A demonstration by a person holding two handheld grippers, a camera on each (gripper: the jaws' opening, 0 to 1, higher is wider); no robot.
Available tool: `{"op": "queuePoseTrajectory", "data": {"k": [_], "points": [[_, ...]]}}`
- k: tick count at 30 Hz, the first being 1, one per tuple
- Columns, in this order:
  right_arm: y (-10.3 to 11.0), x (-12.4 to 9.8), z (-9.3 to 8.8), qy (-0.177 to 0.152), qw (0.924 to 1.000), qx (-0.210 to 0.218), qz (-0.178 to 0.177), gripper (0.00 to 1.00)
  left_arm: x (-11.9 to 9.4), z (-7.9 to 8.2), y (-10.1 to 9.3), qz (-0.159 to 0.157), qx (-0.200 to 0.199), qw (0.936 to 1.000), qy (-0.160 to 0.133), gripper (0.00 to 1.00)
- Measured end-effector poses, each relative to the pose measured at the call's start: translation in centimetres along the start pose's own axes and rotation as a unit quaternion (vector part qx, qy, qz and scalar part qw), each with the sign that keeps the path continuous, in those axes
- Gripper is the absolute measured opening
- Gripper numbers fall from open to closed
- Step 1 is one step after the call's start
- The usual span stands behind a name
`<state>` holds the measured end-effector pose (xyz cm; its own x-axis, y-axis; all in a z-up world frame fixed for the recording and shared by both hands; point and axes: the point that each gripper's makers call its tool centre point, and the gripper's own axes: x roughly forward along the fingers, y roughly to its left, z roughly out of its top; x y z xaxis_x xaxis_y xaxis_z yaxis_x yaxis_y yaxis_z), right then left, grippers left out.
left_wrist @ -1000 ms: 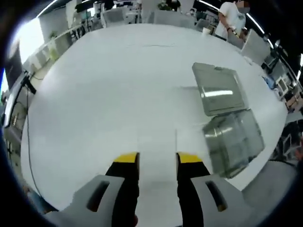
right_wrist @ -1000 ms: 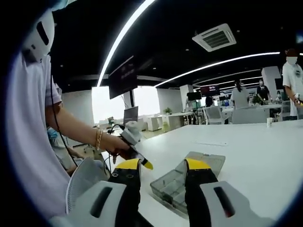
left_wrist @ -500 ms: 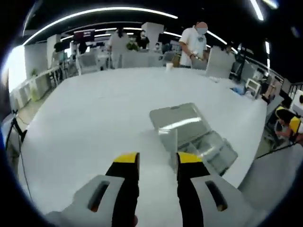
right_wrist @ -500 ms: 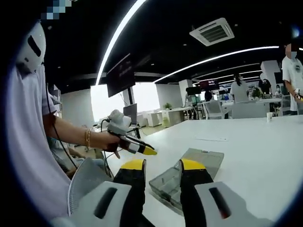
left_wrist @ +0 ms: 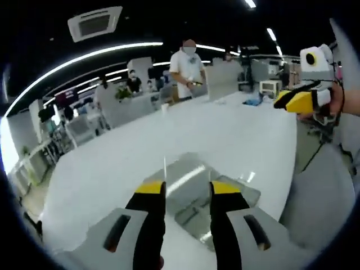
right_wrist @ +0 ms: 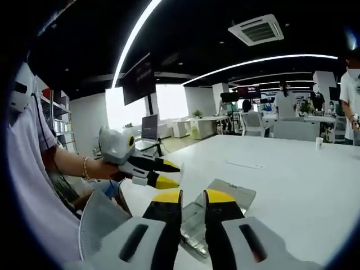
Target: Insert the divider into the dual guide fixture by aligning both edges with the guide slots and pushing it downward to the bottom, including one-sided entry, uneven engagement, binding, and posture correction.
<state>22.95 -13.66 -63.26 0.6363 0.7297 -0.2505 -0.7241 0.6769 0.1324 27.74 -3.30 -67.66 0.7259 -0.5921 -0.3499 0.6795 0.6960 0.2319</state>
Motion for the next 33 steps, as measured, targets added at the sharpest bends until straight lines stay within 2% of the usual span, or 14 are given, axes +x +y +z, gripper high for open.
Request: {"op": "queuePoseTrajectory", "data": {"k": [1,3,4,5,6,7,8,12,16,22,25,33], "points": [[-0.2,0.2,0.2,0.002,1.0000,0.003,0.002,0.10,0.1,0.2,-0.6,-0.005,0.006,1.0000,-0.001,0.28],[-0.2,0.7,0.0,0.027,0.9994,0.021,0.008,0.09,0.5,0.8,-1.8,-0.018,0.022,0.9995,-0.012,0.28],[-0.1,1.1,0.3,0.027,0.9991,0.031,0.012,0.10,0.6,1.0,-2.3,-0.022,0.020,0.9994,-0.016,0.28],[-0.2,1.2,-0.1,0.047,0.9979,0.045,0.008,0.08,0.6,1.1,-2.5,-0.025,0.021,0.9993,-0.017,0.28],[0.1,1.5,-0.1,0.056,0.9975,0.039,0.019,0.08,0.8,1.3,-3.2,-0.030,0.030,0.9989,-0.019,0.28],[-0.1,1.7,0.2,0.052,0.9980,0.033,0.013,0.09,0.9,1.6,-3.8,-0.037,0.045,0.9981,-0.021,0.28],[-0.1,1.6,-0.2,0.076,0.9967,0.024,0.013,0.09,1.0,1.7,-4.1,-0.039,0.055,0.9975,-0.022,0.28],[-0.1,1.9,0.2,0.085,0.9962,0.013,0.014,0.08,1.2,2.8,-5.5,-0.053,0.079,0.9949,-0.035,0.28],[0.1,1.8,0.2,0.092,0.9951,0.028,0.022,0.06,1.3,3.7,-6.3,-0.061,0.113,0.9907,-0.044,0.28],[0.0,2.1,-0.4,0.111,0.9929,0.036,0.024,0.06,1.4,4.3,-7.2,-0.071,0.136,0.9869,-0.052,0.28],[0.0,2.2,-0.9,0.124,0.9912,0.042,0.021,0.04,1.3,4.6,-7.7,-0.074,0.166,0.9819,-0.055,0.28],[0.1,2.2,-1.2,0.134,0.9892,0.056,0.017,0.00,1.2,4.7,-7.9,-0.076,0.187,0.9778,-0.057,0.28]]}}
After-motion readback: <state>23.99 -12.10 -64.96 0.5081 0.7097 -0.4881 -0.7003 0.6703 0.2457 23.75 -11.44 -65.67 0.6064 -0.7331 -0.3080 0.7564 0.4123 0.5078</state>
